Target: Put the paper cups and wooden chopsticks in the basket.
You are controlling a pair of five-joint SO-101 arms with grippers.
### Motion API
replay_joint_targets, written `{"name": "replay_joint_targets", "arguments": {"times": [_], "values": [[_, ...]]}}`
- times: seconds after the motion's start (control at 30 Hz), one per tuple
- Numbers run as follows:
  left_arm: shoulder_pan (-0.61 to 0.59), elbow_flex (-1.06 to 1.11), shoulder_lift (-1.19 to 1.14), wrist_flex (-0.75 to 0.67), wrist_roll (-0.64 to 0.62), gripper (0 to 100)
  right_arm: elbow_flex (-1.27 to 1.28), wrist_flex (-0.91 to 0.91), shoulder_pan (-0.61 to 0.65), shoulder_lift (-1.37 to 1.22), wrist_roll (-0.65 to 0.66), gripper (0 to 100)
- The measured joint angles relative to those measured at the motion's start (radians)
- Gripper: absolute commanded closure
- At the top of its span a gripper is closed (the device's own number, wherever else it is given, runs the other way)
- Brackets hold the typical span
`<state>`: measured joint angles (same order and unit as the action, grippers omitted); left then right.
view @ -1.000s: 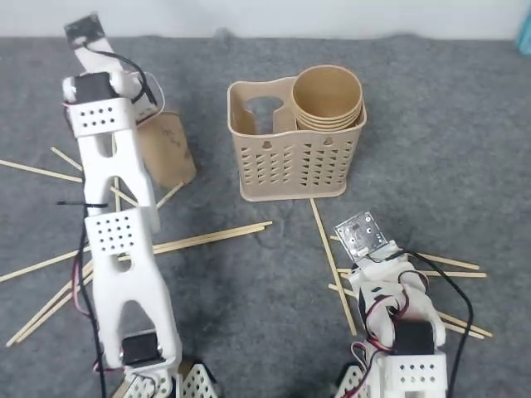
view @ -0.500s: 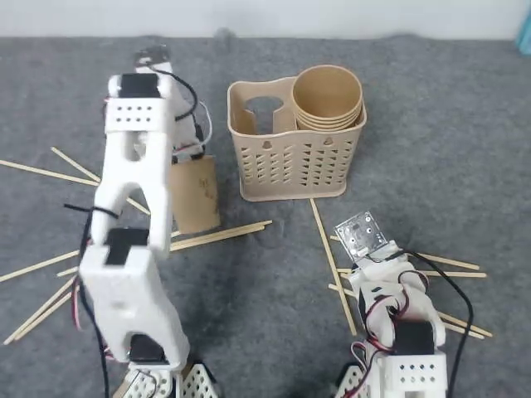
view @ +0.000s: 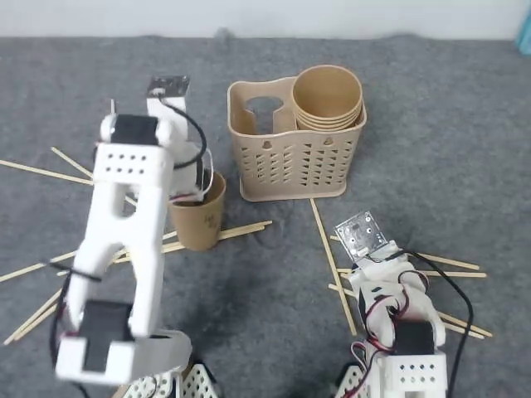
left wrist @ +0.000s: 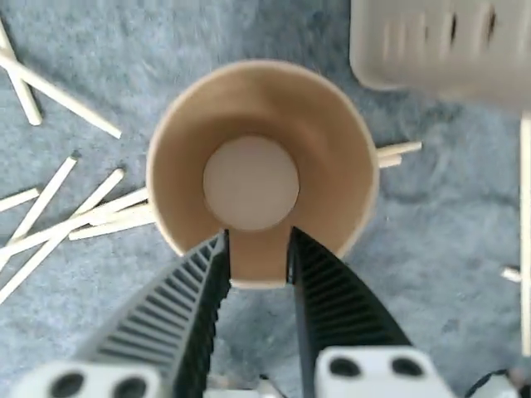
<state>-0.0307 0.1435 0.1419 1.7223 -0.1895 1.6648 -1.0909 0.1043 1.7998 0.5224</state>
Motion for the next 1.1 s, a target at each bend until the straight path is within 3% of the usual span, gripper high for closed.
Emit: {"name": "replay_joint_targets", "arguments": {"times": [0.47, 0.57, 0.8, 1.1], "values": [[0.000, 0.095, 0.393, 0.000, 0.157, 88, 0.000, 0.000, 0.000, 0.000, 0.000, 99.0], [0.000, 0.141, 0.402, -0.021, 0.176, 88, 0.000, 0.000, 0.000, 0.000, 0.000, 99.0], [0.000, 0.178, 0.342, -0.229, 0.160, 80, 0.000, 0.000, 0.000, 0.000, 0.000, 99.0], [-0.150, 0.135, 0.209, -0.216, 0.106, 80, 0.000, 0.000, 0.000, 0.000, 0.000, 99.0]]}}
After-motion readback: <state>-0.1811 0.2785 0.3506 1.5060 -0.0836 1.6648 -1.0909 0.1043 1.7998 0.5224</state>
